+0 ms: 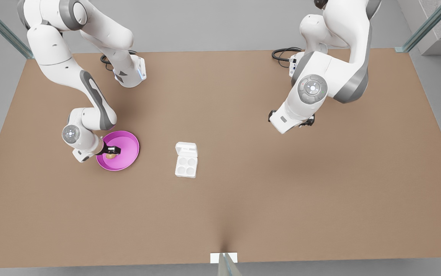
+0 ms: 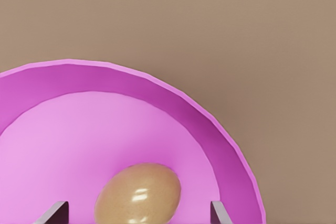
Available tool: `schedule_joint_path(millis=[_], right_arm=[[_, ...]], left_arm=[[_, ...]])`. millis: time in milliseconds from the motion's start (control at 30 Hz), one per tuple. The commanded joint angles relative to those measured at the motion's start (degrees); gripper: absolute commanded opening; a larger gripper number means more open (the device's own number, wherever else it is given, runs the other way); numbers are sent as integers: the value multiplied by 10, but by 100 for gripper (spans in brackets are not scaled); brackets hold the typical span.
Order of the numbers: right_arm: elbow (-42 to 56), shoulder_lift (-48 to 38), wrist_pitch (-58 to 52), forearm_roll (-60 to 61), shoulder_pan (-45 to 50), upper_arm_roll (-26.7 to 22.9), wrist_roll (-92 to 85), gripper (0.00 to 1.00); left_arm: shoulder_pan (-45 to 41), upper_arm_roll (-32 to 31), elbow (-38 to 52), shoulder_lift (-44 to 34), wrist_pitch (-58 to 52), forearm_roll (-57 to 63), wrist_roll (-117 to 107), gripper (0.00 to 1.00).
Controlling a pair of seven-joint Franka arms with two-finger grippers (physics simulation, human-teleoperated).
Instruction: Pack egg into the box and close the box lid
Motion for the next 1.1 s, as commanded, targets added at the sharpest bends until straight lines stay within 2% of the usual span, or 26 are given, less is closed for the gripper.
schedule_joint_path(millis=[0, 200, 233, 267, 500, 567, 800, 867, 967, 1067], right_arm=[[0, 6, 19, -3, -1, 0, -7, 100], [0, 17, 31, -8, -2, 0, -7, 100], [0, 13, 29, -7, -3, 1, -7, 93], [0, 10, 26, -7, -4, 1, -7, 77], [-3, 5, 26, -7, -2, 1, -4, 77], [-3, 5, 26, -7, -2, 1, -4, 60], [-3, 3, 23, -7, -3, 1, -5, 59], [-3, -8, 9, -7, -3, 1, -5, 55], [-3, -28, -13, -7, -2, 1, -2, 55], [10, -43, -57, 1, 0, 21, 7, 55]], left_arm=[[1, 0, 0, -1, -5, 0, -23, 100], [1, 0, 0, 0, -4, 0, -22, 100], [1, 0, 0, 0, -4, 0, -22, 100], [1, 0, 0, 0, -4, 0, -22, 100], [0, 0, 0, 0, -4, 0, -24, 100], [0, 0, 0, 0, -3, 0, -24, 100], [0, 0, 0, -1, -5, 0, -23, 100], [0, 0, 0, -1, -5, 0, -23, 100], [-1, 0, 0, -1, -6, 0, -25, 100], [0, 0, 0, -3, -11, 0, -24, 100]])
